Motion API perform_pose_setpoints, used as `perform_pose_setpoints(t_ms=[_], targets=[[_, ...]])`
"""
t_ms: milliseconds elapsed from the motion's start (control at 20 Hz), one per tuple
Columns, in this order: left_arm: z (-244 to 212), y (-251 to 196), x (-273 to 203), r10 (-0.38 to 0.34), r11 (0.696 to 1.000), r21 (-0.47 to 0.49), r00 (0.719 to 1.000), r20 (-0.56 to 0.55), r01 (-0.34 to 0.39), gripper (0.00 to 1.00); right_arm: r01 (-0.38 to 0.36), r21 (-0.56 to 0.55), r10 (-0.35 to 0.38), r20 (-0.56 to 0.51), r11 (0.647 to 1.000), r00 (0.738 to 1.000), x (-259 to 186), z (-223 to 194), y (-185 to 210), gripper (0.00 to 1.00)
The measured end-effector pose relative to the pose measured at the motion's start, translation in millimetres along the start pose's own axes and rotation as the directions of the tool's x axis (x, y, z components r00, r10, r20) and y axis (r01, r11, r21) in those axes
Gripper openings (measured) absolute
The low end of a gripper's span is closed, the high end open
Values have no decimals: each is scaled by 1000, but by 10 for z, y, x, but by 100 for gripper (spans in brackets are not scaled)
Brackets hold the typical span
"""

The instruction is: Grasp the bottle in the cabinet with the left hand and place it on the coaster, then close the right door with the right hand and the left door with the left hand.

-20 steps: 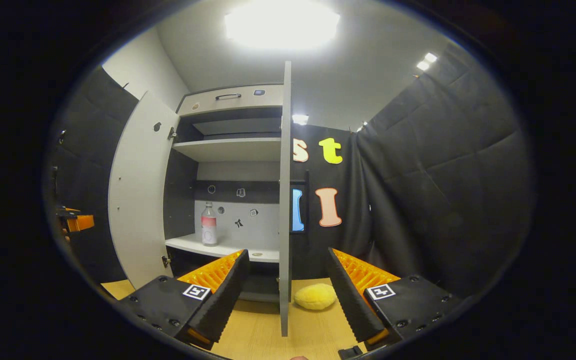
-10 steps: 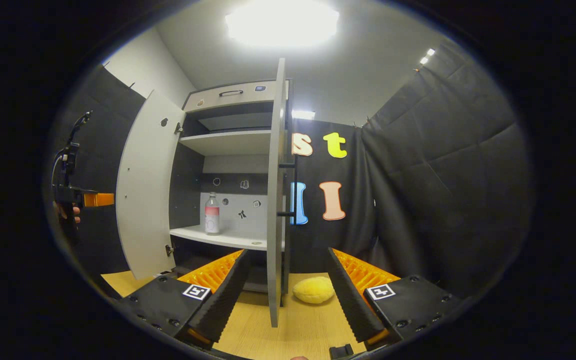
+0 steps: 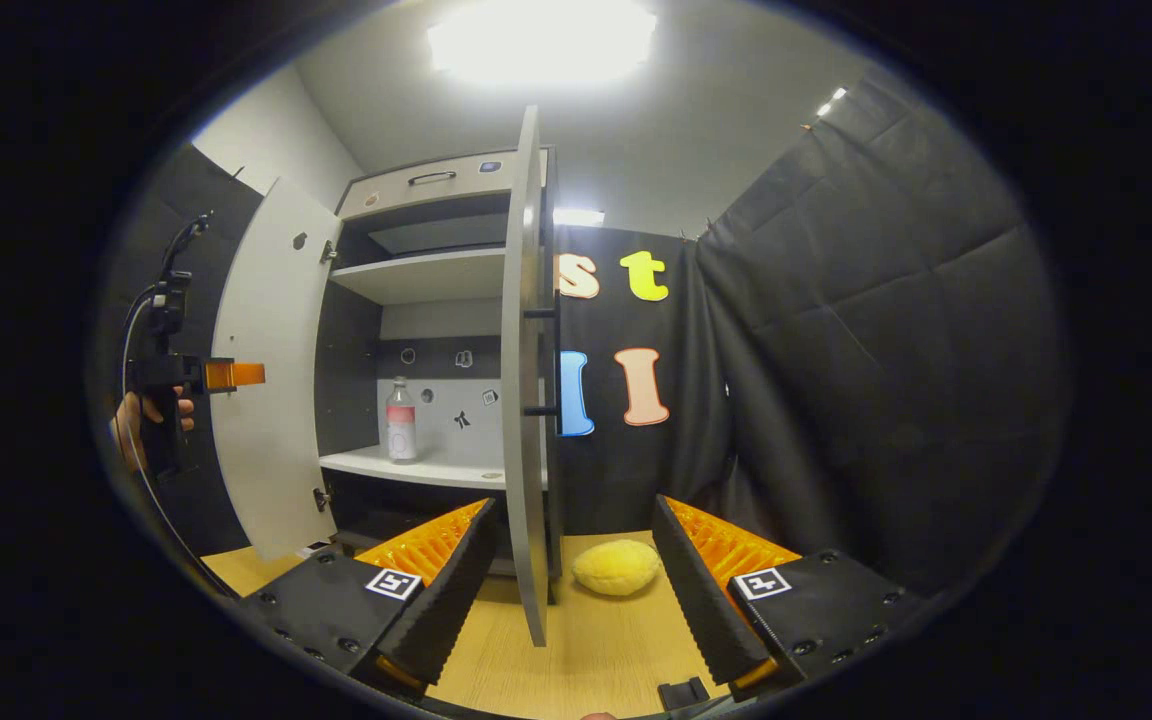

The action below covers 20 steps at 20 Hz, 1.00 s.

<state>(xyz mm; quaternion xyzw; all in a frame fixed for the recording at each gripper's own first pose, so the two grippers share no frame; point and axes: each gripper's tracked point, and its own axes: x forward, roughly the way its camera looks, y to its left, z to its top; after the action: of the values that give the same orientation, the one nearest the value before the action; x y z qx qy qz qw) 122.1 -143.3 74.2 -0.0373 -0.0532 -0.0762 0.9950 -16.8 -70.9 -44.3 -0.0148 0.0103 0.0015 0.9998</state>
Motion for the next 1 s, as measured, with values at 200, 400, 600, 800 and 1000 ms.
perform_pose_setpoints(t_ms=[200,400,600,800,1000], targets=[[-60,-137,511,-61,998,-17,998,-9,61,86,45,3,-45,6,999,999,152,15,-13,97],[-121,-226,1004,-107,994,-6,994,4,107,86,110,24,-110,-2,994,994,239,-42,-20,97],[-248,-310,1440,-146,989,-26,989,2,146,93,175,-7,-175,-13,985,985,297,-67,-63,97],[-435,-448,1790,-194,980,-51,981,-10,193,93,223,-42,-223,-9,974,975,372,-41,-89,97],[-728,-590,2218,-229,973,-46,972,-59,226,86,259,-61,-260,-13,964,965,423,-42,-83,98]])
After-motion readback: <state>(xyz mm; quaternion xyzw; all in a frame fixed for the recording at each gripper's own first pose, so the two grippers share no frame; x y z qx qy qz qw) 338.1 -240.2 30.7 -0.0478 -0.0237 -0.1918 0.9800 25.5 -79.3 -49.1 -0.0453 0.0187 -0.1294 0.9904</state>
